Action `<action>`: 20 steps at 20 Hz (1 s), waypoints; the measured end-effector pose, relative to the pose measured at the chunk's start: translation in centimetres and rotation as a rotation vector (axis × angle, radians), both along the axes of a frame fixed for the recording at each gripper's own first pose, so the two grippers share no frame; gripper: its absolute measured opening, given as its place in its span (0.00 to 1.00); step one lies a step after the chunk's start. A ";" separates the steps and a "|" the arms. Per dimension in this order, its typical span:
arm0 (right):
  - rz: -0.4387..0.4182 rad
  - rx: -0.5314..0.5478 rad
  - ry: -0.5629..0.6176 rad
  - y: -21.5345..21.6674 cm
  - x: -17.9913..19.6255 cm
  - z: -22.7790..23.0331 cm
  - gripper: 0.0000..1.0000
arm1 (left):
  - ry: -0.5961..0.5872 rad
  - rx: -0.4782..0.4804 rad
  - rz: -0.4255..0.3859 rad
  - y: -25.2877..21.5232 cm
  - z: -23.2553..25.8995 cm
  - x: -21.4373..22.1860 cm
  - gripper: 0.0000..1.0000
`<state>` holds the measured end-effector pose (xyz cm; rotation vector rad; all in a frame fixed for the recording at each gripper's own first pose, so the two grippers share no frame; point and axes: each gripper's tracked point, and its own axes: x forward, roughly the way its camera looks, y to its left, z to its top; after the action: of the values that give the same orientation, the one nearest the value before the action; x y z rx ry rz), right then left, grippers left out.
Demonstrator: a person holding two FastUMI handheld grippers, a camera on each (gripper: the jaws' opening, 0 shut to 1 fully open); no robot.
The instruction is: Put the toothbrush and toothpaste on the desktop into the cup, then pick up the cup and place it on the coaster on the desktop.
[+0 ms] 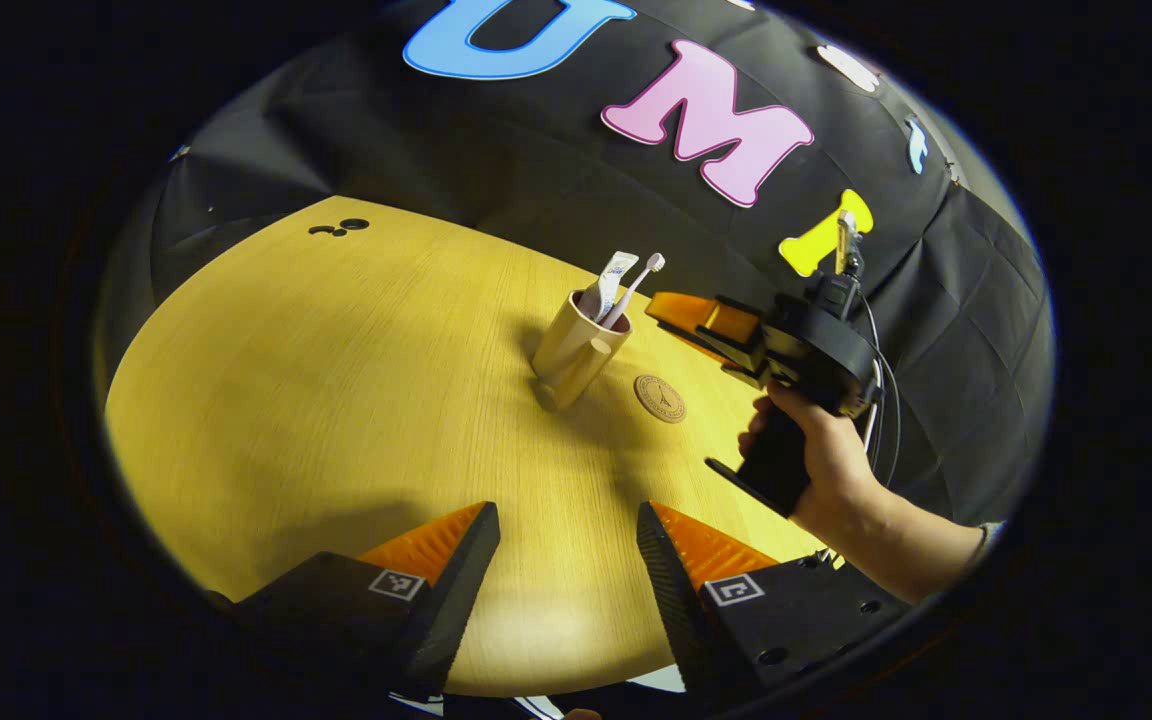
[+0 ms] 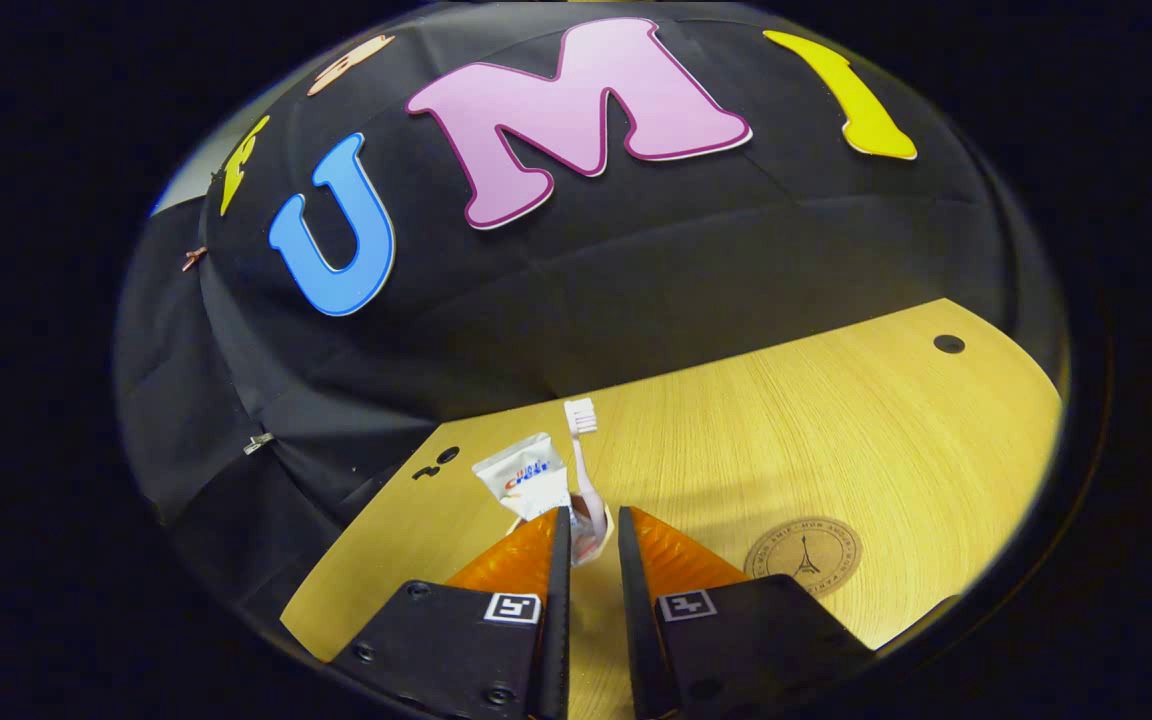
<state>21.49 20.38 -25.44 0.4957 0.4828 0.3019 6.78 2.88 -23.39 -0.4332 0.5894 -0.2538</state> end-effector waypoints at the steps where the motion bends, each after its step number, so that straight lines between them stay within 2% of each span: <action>1: 0.002 0.003 0.019 -0.4 -0.9 -0.2 0.11 | 0.004 0.021 0.002 0.0 0.1 0.5 0.86; 2: 0.001 0.005 0.032 -0.9 -1.8 -0.4 0.28 | 0.012 0.048 -0.001 -0.1 0.2 1.2 0.86; 5: 0.008 -0.029 0.054 -3.0 -4.5 -1.1 0.30 | 0.018 0.143 -0.010 -0.4 1.0 3.5 0.86; 8: 0.061 -0.053 0.100 -4.9 -7.6 -2.6 0.34 | 0.036 0.227 -0.022 -1.0 1.3 5.7 0.86; 9: 0.075 -0.059 0.114 -5.6 -8.7 -3.1 0.19 | 0.045 0.255 -0.027 -1.3 1.4 6.5 0.86; 10: 0.089 -0.063 0.129 -6.4 -9.7 -3.6 0.19 | 0.051 0.279 -0.038 -1.6 1.4 7.2 0.86; 11: 0.104 -0.065 0.145 -6.9 -10.8 -4.1 0.36 | 0.052 0.306 -0.046 -1.9 1.5 8.0 0.86; 16: 0.171 -0.058 0.202 -10.0 -15.5 -5.8 0.36 | 0.075 0.396 -0.080 -3.3 1.7 12.6 0.83; 20: 0.187 -0.075 0.229 -13.4 -16.9 -7.6 0.36 | 0.133 0.422 -0.095 -3.8 0.8 15.3 0.80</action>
<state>4.60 6.98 -33.02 0.4142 0.7629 0.4074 22.06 -0.91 -22.60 -0.0139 0.7746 -0.1853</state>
